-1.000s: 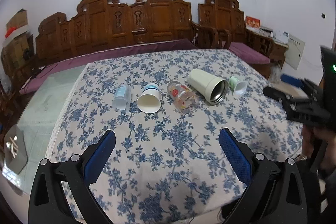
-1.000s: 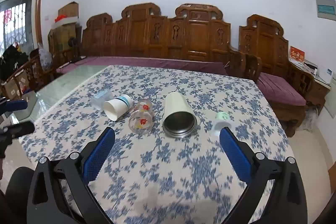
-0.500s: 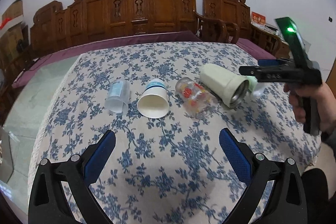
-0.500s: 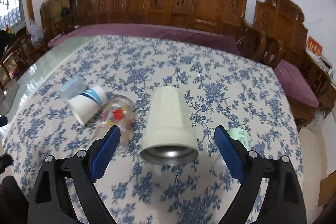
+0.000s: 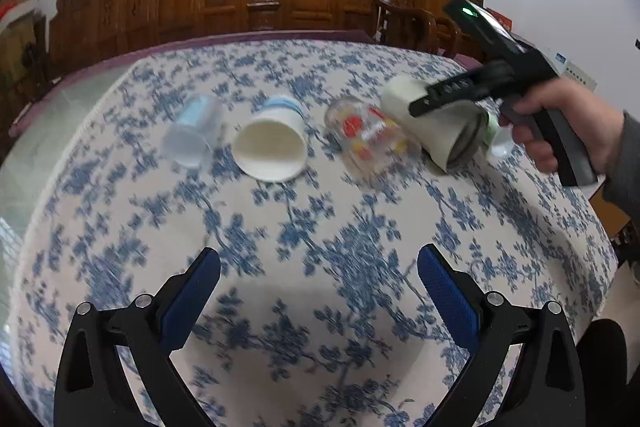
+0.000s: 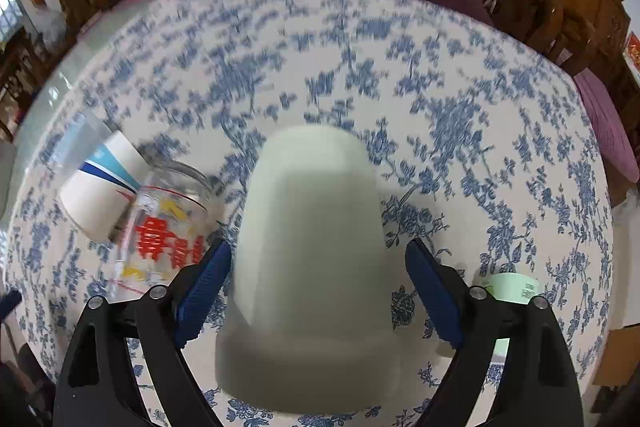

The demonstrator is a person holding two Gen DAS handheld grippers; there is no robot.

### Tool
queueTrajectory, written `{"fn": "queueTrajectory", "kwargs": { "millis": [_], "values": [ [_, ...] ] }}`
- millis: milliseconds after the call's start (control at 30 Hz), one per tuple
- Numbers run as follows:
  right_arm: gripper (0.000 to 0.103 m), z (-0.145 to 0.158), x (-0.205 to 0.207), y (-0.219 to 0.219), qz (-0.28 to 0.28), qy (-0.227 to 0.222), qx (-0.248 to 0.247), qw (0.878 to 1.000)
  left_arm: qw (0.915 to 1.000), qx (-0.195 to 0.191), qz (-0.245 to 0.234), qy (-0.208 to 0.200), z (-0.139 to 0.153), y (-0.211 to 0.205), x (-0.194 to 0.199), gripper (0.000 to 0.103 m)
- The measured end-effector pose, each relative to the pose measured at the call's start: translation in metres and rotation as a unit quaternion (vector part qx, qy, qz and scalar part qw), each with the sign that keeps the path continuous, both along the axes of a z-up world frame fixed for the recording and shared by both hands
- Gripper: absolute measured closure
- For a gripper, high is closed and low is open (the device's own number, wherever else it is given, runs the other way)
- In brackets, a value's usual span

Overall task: Flip cup upside down
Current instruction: 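Lift the pale green cup with the right gripper off the table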

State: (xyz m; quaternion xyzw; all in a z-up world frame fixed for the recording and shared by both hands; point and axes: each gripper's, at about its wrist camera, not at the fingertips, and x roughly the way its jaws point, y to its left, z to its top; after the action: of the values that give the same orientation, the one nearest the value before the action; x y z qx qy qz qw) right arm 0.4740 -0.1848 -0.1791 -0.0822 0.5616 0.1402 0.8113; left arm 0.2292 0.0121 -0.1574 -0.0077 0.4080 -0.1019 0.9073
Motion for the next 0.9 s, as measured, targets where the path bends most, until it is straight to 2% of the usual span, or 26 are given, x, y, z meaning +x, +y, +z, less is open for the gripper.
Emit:
{"fn": "queueTrajectory", "kwargs": {
  "millis": [167, 200, 267, 433, 900],
  "values": [
    [0.017, -0.011, 0.015, 0.001, -0.008, 0.046, 0.003, 0.999, 0.9999, 0.006, -0.007, 0.004, -0.005, -0.008, -0.006, 0.008],
    [0.021, -0.014, 0.016, 0.002, -0.006, 0.055, 0.001, 0.998, 0.9999, 0.003, -0.008, 0.005, -0.004, -0.009, -0.007, 0.008],
    [0.024, -0.015, 0.016, 0.003, -0.005, 0.059, -0.003, 0.998, 0.9999, 0.001, -0.009, 0.005, -0.001, -0.011, -0.009, 0.008],
    [0.024, -0.010, 0.002, 0.003, -0.002, 0.041, -0.006, 0.999, 1.0000, 0.000, -0.009, -0.004, 0.007, -0.013, -0.019, 0.008],
    [0.025, 0.031, -0.107, -0.016, 0.022, -0.003, 0.044, 0.999, 0.9996, -0.007, 0.015, -0.023, 0.029, 0.002, -0.064, 0.008]
  ]
}}
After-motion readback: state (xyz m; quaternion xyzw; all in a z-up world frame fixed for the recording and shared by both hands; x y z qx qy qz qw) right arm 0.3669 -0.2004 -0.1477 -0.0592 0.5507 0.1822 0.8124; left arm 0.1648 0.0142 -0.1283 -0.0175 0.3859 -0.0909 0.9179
